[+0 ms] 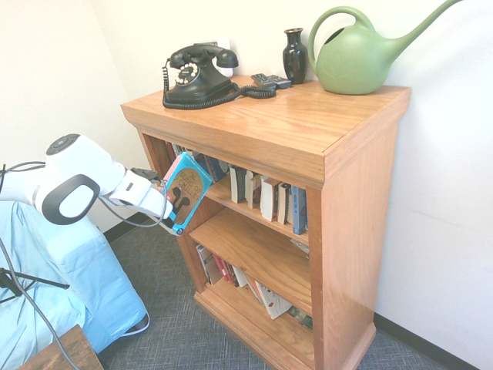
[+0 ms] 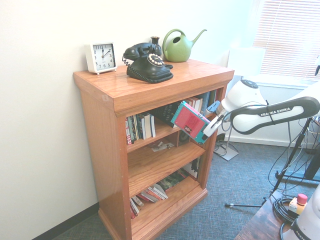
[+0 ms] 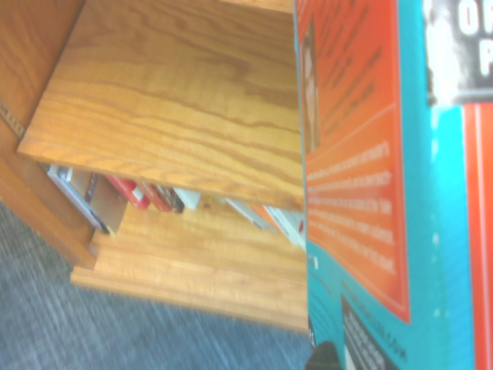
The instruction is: Organize the shelf
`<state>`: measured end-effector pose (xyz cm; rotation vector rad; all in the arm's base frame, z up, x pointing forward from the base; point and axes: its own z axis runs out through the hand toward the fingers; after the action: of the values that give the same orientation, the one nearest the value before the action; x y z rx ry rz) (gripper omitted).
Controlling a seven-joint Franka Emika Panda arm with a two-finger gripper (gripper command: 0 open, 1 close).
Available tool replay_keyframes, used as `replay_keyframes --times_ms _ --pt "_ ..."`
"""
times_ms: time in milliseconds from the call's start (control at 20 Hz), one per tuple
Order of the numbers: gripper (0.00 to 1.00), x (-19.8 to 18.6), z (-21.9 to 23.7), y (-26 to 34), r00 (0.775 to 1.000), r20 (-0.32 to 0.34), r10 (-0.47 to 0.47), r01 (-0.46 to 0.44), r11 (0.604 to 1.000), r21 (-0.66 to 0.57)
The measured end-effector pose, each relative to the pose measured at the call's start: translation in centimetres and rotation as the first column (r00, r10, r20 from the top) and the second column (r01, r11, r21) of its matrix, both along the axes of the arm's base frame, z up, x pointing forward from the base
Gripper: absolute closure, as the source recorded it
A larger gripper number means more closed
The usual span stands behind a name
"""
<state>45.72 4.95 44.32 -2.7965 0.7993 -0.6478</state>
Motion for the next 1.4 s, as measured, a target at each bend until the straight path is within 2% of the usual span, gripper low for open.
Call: replay_keyframes --times_ms 250,500,800,1400 --pt "1.00 2.0 -2.5 1.7 0.999 0.019 0.037 -0.037 0.999 0.001" --pt "1.00 4.3 -1.2 2.7 0.998 0.042 0.050 -0.050 0.999 0.011" --pt "1.00 6.8 -1.6 3.9 0.999 0.004 0.050 -0.051 0.998 0.042" --pt "1.00 10.4 -2.7 5.2 0.998 -0.024 0.051 -0.049 0.996 0.073"
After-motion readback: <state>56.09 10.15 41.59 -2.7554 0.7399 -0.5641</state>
